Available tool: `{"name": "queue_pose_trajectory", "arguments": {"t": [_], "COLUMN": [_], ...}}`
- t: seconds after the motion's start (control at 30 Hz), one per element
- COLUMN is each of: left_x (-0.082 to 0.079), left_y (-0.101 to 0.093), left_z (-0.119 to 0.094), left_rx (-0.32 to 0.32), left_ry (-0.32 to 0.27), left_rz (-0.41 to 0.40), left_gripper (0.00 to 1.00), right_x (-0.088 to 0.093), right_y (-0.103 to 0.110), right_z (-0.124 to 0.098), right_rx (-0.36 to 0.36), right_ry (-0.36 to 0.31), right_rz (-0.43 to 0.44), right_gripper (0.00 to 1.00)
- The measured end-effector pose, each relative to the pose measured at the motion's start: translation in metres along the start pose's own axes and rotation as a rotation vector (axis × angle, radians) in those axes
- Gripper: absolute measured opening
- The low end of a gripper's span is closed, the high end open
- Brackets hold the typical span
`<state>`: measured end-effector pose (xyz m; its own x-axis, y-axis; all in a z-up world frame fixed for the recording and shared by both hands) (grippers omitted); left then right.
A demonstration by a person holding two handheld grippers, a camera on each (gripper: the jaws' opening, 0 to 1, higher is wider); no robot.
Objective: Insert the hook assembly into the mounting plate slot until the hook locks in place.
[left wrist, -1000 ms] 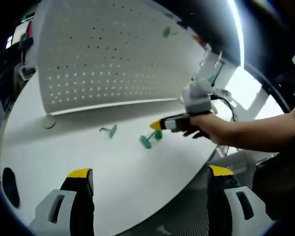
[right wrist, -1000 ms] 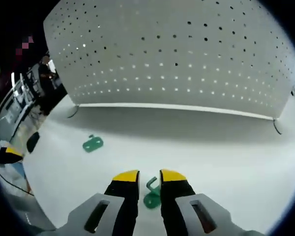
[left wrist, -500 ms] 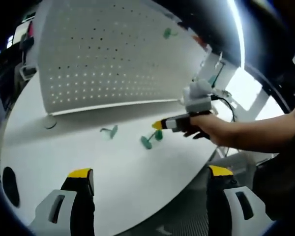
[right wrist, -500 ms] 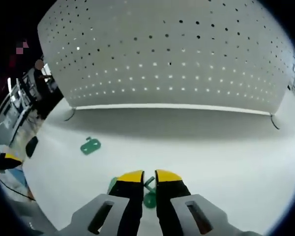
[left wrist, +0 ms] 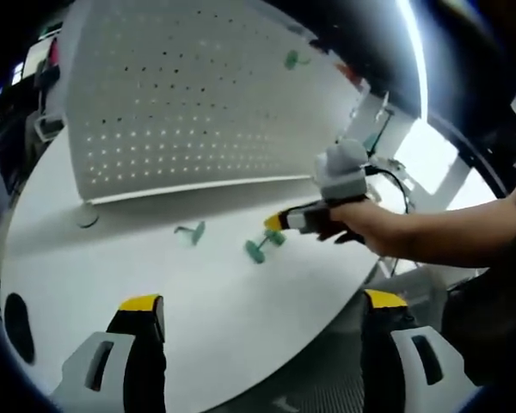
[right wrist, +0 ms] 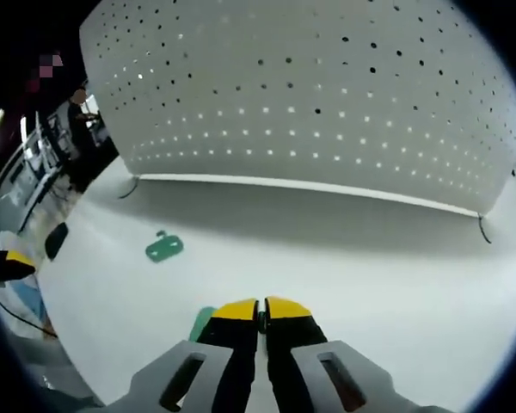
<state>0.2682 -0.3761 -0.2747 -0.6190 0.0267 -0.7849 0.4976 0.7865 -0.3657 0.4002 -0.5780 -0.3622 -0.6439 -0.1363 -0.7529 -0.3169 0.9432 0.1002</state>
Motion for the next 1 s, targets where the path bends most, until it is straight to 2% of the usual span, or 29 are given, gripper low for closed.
{"name": "queue_pose_trajectory", "arguments": {"t": [0.1,0.17,0.3,0.47,0.53,0.73,0.83,1.0], "left_x": [-0.002,-0.003,-0.008,-0.012,-0.014,-0.024,-0.030,-0.032], "left_y": [-0.001,-0.001,-0.001,-0.003,-0.005,-0.005,-0.007,-0.010], "left_z": [0.001,0.001,0.000,0.000,-0.001,-0.003,-0.004,-0.005], "left_rx": [0.003,0.004,0.003,0.006,0.012,0.008,0.014,0.016], "left_ry": [-0.001,-0.003,-0.012,-0.028,-0.038,-0.055,-0.075,-0.080], "left_rz": [0.004,0.006,0.011,0.005,0.002,0.018,0.027,0.032], "left_gripper": [0.96,0.96,0.96,0.96,0.97,0.95,0.93,0.93], "right_x": [0.000,-0.004,-0.013,-0.018,-0.025,-0.039,-0.043,-0.050], "right_y": [0.000,-0.002,-0.006,-0.008,-0.009,-0.008,-0.011,-0.010], "right_z": [-0.002,-0.004,-0.008,-0.012,-0.016,-0.025,-0.029,-0.040], "right_rx": [-0.009,-0.009,-0.033,-0.035,-0.043,-0.055,-0.032,-0.034], "right_ry": [-0.003,-0.030,-0.093,-0.109,-0.144,-0.188,-0.200,-0.232], "right_rz": [0.004,0.012,0.099,0.093,0.141,0.130,0.110,0.123], "right_gripper": [0.00,0.00,0.00,0.00,0.00,0.00,0.00,0.00]}}
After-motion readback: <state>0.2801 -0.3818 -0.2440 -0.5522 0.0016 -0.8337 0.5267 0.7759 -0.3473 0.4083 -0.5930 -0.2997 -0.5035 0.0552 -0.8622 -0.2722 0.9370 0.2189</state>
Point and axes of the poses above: the point that each gripper's makers call its tool centre point, and the gripper's own axes: z roughly forward along the fingers, y roughly to its left, x roughly out of its underside, the point moved 6 cm from there along -z, roughly backward along the fingers, and after that the axes turned 7 degrees about -y, right-handed, at the moved point
